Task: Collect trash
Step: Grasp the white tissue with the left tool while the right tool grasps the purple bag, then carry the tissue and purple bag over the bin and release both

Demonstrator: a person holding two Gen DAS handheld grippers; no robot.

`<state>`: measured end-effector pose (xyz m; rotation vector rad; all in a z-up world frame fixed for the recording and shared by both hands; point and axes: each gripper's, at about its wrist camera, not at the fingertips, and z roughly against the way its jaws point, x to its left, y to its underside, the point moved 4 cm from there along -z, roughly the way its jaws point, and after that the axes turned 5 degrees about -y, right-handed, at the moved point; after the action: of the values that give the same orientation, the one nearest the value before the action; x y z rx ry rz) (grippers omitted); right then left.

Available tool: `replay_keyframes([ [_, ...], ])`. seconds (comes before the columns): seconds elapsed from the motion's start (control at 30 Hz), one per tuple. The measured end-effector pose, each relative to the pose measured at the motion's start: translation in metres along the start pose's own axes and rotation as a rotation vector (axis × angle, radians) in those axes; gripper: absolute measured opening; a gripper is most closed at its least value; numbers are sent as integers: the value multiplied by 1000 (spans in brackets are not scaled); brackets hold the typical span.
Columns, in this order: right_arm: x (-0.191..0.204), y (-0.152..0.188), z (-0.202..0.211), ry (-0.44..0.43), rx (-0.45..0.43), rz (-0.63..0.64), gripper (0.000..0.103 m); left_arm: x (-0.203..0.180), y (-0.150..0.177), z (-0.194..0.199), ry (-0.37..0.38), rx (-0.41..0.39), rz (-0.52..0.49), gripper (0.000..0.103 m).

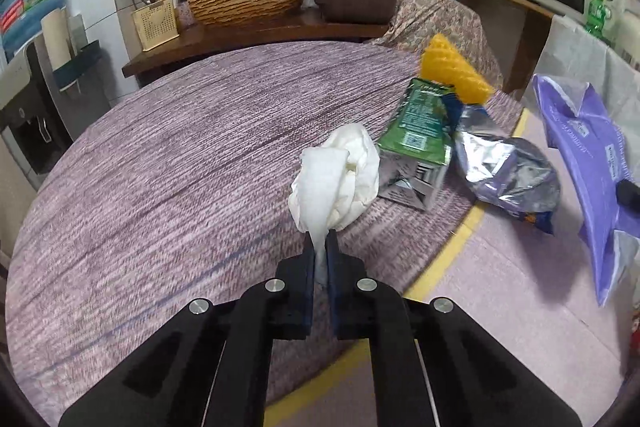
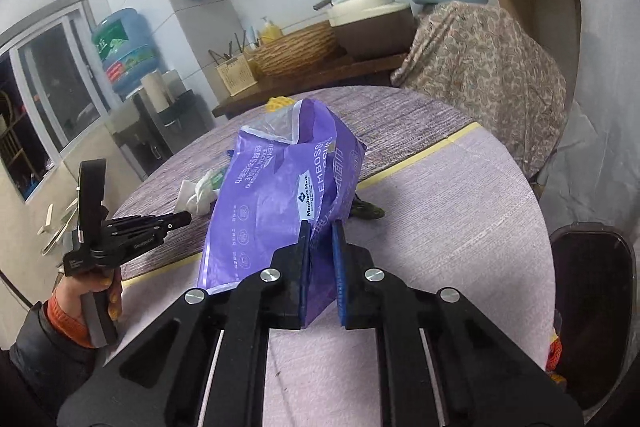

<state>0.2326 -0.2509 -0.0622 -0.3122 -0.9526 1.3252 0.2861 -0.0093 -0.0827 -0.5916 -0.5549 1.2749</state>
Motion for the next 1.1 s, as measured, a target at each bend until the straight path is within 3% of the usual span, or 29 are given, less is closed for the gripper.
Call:
replay_keyframes([
  [0.3, 17, 23, 48, -13, -42, 51, 11, -12, 37, 83, 50, -123, 48, 6],
  [0.53, 7, 42, 83, 16, -77, 56, 11, -51, 41, 112, 113, -159, 33, 6],
  [0.73, -26, 53, 120, 63, -118, -4, 11, -92, 29, 124, 173, -197, -8, 6],
  [1.1, -107, 62, 176, 249, -180, -96, 11, -173, 8, 118, 307, -197, -68, 6],
])
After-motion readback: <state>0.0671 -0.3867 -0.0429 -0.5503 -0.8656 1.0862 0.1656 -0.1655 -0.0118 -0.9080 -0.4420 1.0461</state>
